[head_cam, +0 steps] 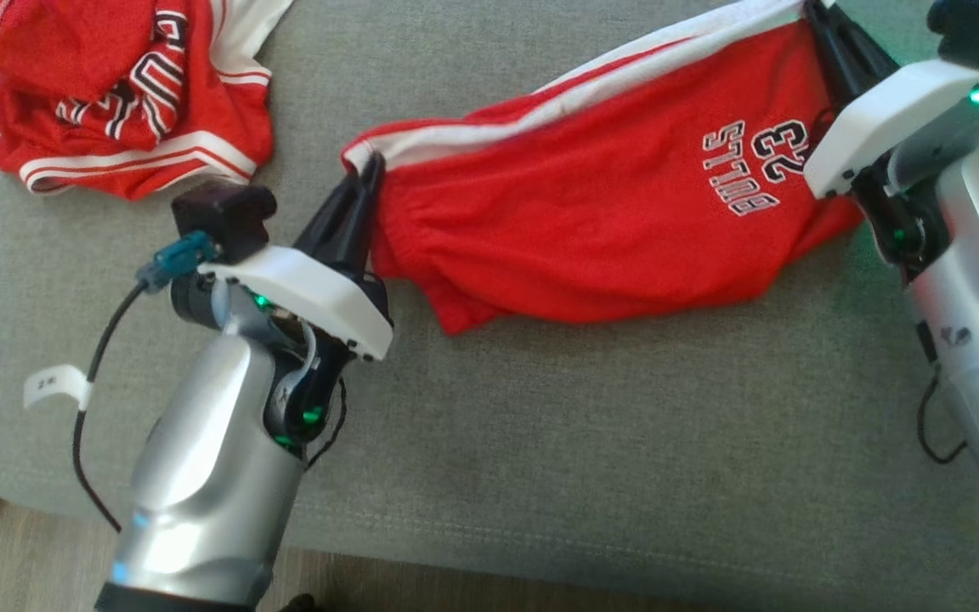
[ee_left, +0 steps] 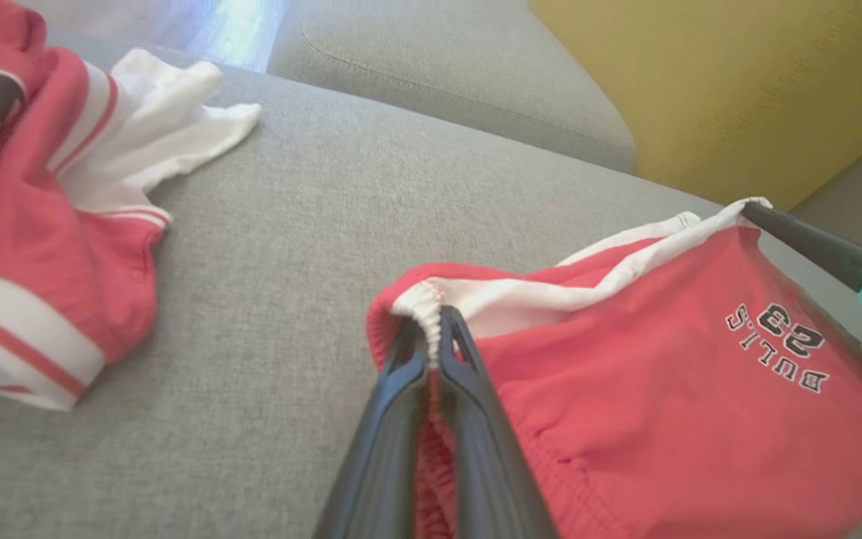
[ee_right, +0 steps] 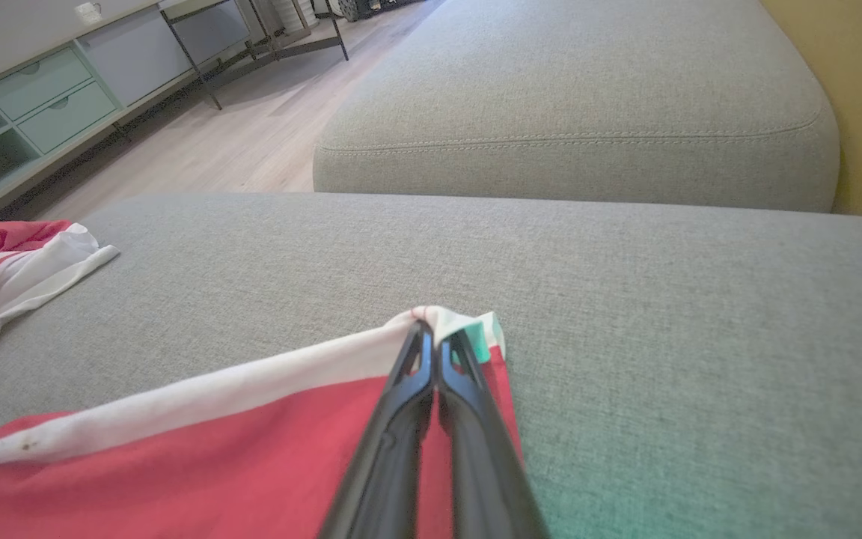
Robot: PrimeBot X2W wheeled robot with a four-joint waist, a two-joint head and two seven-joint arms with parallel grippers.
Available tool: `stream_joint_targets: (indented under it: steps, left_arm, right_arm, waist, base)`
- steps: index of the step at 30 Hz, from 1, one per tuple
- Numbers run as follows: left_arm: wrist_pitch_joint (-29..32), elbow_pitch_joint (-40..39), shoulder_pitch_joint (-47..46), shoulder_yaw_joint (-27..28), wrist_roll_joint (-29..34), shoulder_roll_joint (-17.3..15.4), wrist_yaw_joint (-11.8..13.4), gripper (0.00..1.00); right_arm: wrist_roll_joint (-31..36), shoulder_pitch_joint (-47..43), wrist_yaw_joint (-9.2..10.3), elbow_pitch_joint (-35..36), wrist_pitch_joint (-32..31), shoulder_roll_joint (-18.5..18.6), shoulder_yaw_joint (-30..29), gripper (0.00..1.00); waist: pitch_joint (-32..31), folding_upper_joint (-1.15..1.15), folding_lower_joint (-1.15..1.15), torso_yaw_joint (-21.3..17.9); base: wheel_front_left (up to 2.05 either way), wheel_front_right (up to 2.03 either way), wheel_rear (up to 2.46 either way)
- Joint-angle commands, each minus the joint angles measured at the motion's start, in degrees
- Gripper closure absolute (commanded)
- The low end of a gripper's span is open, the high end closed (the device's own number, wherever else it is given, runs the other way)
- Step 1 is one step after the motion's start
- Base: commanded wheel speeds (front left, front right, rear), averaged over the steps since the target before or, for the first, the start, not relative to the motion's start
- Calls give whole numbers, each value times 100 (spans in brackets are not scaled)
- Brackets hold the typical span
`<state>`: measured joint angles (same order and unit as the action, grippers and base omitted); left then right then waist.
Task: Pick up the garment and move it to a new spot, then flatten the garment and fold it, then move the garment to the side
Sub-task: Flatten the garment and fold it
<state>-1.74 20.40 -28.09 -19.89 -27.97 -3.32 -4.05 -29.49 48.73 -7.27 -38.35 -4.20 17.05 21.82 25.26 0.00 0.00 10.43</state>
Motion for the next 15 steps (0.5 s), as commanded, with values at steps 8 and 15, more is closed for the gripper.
stream_joint_targets:
  steps: [8, 15]
  left_arm:
    - [-313, 343, -350, 62, -65, -84, -118, 0]
    - [-724, 377, -45, 123, 54, -148, 129, 0]
  right_arm:
    - [-302, 493, -22, -622, 753, -192, 473, 0]
    - [-437, 360, -22, -673, 1393, -199, 835, 0]
  waist:
    - [15, 0, 0, -154]
    - [-185, 0, 0, -298]
  base:
    - [0, 0, 0]
    - [0, 0, 0]
